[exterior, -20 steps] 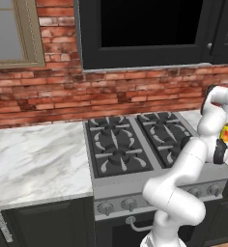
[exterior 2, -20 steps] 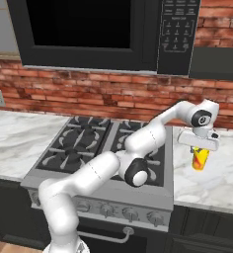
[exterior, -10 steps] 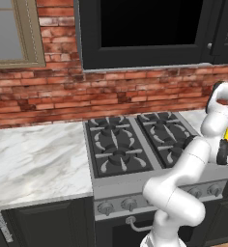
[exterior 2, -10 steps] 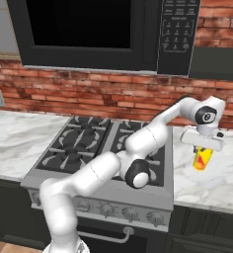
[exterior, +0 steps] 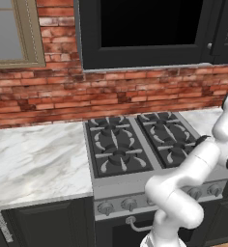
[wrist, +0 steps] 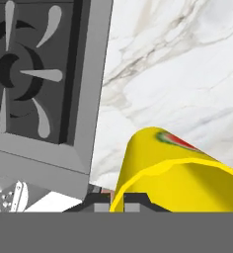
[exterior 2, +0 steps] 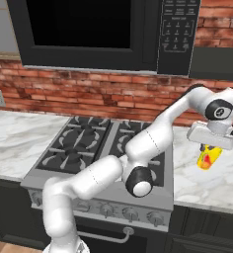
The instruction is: Pick the cup and bowl from the counter and place them on the counter next to the sink.
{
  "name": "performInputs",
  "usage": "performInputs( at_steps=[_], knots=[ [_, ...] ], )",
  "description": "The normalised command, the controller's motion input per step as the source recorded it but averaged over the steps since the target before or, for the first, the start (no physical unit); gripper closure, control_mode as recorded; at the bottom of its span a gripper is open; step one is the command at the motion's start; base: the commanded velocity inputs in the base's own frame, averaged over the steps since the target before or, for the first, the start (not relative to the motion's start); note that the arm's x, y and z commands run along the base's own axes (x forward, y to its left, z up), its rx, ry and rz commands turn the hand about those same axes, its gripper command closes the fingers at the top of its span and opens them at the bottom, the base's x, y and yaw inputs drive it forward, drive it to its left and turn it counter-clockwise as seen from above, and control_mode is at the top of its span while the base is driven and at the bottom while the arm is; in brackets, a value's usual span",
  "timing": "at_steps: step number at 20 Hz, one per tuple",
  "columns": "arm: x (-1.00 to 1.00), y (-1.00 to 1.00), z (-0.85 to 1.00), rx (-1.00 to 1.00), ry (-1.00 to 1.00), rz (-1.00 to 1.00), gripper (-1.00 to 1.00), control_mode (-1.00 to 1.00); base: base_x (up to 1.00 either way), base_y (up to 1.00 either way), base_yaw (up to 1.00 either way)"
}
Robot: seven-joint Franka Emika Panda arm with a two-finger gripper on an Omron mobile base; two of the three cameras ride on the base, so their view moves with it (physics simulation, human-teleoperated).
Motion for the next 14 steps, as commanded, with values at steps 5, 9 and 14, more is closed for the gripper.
performInputs(
  at_steps=[5, 9, 14],
  knots=[
    [-1.00, 0.58, 0.30, 0.00, -0.23, 0.05, 1.00, -1.00, 0.00, 0.00, 0.00],
    [-1.00, 0.83, 0.42, 0.00, -0.21, 0.06, 1.00, -1.00, 0.00, 0.00, 0.00],
    [-1.00, 0.99, 0.28, -0.03, -0.21, 0.06, 1.00, -1.00, 0.00, 0.00, 0.00]
  ],
)
